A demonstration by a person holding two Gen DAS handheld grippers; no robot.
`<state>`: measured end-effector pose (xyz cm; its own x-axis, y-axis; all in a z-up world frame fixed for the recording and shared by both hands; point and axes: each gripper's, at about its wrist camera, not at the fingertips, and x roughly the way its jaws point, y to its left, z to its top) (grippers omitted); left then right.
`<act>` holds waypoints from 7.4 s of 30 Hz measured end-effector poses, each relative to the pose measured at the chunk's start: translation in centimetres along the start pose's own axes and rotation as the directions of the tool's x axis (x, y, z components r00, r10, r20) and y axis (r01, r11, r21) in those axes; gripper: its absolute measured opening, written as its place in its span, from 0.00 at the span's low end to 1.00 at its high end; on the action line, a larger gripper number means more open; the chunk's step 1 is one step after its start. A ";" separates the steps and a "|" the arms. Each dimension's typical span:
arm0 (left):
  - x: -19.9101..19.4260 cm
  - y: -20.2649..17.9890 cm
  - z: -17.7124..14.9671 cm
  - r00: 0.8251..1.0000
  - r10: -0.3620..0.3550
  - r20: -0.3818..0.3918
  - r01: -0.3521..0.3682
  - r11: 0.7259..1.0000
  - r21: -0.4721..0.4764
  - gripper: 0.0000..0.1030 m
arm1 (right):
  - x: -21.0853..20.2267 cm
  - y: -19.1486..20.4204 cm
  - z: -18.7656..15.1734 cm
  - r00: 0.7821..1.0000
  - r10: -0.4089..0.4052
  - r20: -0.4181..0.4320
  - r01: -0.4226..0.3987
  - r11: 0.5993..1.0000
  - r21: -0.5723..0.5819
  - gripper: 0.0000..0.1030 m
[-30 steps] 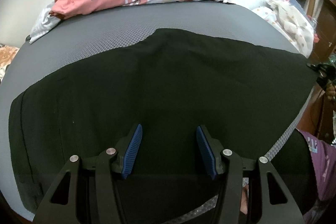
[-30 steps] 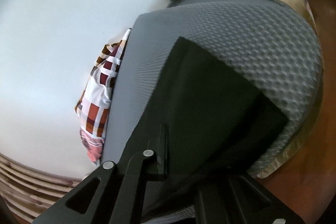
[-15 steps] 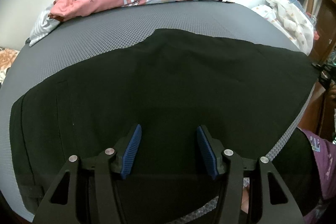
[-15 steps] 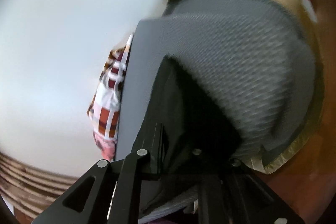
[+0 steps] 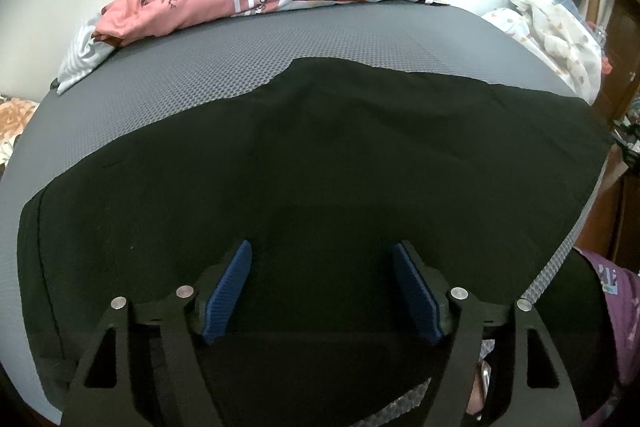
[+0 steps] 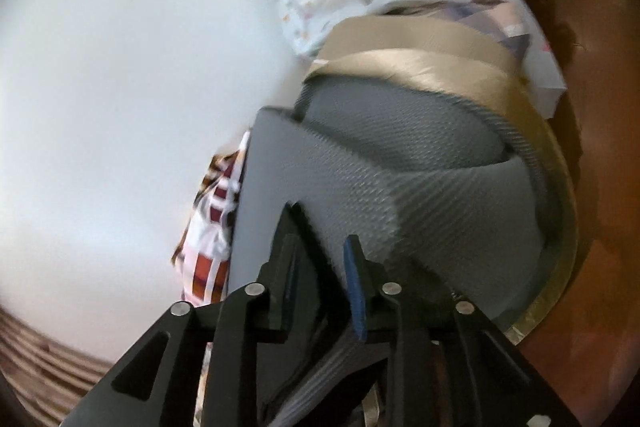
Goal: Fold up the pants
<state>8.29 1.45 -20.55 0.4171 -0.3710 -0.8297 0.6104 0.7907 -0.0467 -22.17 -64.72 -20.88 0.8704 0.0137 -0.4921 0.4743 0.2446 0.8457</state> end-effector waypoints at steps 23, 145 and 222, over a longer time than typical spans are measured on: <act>0.3 -0.5 -0.3 0.999 -0.003 0.042 0.003 1.000 0.000 0.78 | 3.6 3.6 -3.3 0.984 -0.175 -0.044 0.163 0.967 -0.196 0.26; 0.6 -1.6 -0.8 0.999 -0.029 0.042 0.026 0.998 0.052 1.00 | 1.8 -0.1 -3.7 0.972 0.225 -0.064 -0.198 0.936 0.291 0.56; 0.6 -1.7 -0.7 0.999 -0.027 0.034 0.025 0.998 0.058 1.00 | 10.0 19.1 -11.3 0.978 -0.080 -0.191 0.015 0.947 -0.321 0.10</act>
<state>7.02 0.23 -21.39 0.4235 -0.4086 -0.8085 0.6585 0.7518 -0.0351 -5.89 -48.98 -11.93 0.7881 0.1793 -0.5888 0.4200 0.5426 0.7274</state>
